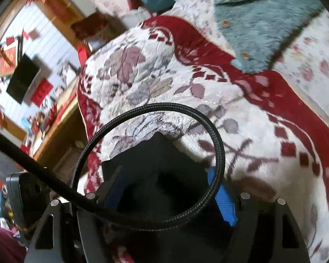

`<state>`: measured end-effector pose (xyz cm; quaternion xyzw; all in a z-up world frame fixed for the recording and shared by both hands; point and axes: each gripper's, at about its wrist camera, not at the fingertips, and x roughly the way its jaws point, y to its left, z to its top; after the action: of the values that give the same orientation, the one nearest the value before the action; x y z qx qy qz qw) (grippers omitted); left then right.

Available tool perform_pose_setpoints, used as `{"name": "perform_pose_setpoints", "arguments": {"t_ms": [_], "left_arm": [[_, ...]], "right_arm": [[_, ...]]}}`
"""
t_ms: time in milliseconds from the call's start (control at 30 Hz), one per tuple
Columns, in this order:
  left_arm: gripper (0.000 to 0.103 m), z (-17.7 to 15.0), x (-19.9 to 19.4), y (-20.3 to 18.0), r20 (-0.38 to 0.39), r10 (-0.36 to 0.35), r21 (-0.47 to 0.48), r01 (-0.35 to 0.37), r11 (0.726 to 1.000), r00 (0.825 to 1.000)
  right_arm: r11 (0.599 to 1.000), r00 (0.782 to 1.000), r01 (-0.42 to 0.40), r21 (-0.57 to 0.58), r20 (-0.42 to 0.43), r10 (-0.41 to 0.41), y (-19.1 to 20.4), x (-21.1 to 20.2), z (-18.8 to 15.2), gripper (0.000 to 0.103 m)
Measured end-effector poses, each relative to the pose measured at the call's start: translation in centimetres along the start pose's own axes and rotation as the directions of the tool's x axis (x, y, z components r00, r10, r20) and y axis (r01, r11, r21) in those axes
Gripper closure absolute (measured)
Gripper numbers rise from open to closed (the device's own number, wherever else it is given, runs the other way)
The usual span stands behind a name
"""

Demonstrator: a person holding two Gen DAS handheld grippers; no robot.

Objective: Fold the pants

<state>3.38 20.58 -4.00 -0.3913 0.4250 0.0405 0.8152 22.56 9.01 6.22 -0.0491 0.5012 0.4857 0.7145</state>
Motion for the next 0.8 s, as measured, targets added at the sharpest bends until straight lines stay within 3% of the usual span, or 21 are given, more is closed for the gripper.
{"name": "perform_pose_setpoints", "arguments": {"t_ms": [100, 200, 267, 333, 400, 500, 533, 567, 633, 800], "left_arm": [[0.047, 0.4, 0.6, 0.3, 0.006, -0.008, -0.026, 0.009, 1.0, 1.0], [0.039, 0.6, 0.8, 0.5, 0.011, -0.038, -0.044, 0.039, 0.998, 0.999], [0.039, 0.7, 0.8, 0.5, 0.016, -0.037, -0.046, 0.038, 0.998, 0.999], [0.039, 0.9, 0.9, 0.4, 0.021, -0.033, -0.044, 0.034, 0.998, 0.999], [0.039, 1.0, 1.0, 0.5, 0.02, -0.036, -0.05, 0.037, 0.998, 0.999], [0.04, 1.1, 0.8, 0.4, 0.024, -0.058, -0.052, 0.059, 0.997, 0.998], [0.05, 1.1, 0.7, 0.4, 0.029, -0.076, -0.048, 0.077, 0.996, 0.997], [0.066, 1.0, 0.5, 0.2, 0.027, -0.094, -0.035, 0.095, 0.995, 0.995], [0.08, 0.8, 0.5, -0.4, 0.02, -0.092, 0.002, 0.092, 0.996, 0.996], [0.087, 0.4, -1.2, -1.2, 0.068, -0.179, 0.055, 0.176, 0.983, 0.982]], "right_arm": [[0.999, 0.999, 0.016, -0.05, -0.048, -0.018, 0.3, 2.0, 1.0, 0.028], [0.995, 0.994, 0.034, -0.089, -0.102, -0.043, 0.4, 4.3, 1.6, 0.028], [0.997, 0.994, 0.006, -0.079, -0.105, -0.014, 0.2, 5.3, 1.9, 0.028], [0.997, 0.996, -0.021, -0.068, -0.091, 0.015, 0.3, 6.1, 2.1, 0.044], [0.997, 0.997, -0.001, -0.072, -0.081, -0.005, 0.3, 6.6, 2.0, 0.049], [0.995, 0.999, -0.002, -0.096, -0.039, -0.002, 0.7, 5.9, 1.6, 0.069], [0.994, 1.0, -0.004, -0.106, -0.024, 0.001, 0.9, 5.4, 1.4, 0.076], [0.994, 1.0, -0.009, -0.112, -0.014, 0.007, 1.0, 4.9, 1.3, 0.078], [0.993, 1.0, -0.01, -0.121, 0.019, 0.013, 1.4, 3.6, 1.0, 0.083], [0.993, 0.986, -0.04, -0.113, 0.158, 0.057, 2.2, -1.0, 0.2, 0.085]]}}
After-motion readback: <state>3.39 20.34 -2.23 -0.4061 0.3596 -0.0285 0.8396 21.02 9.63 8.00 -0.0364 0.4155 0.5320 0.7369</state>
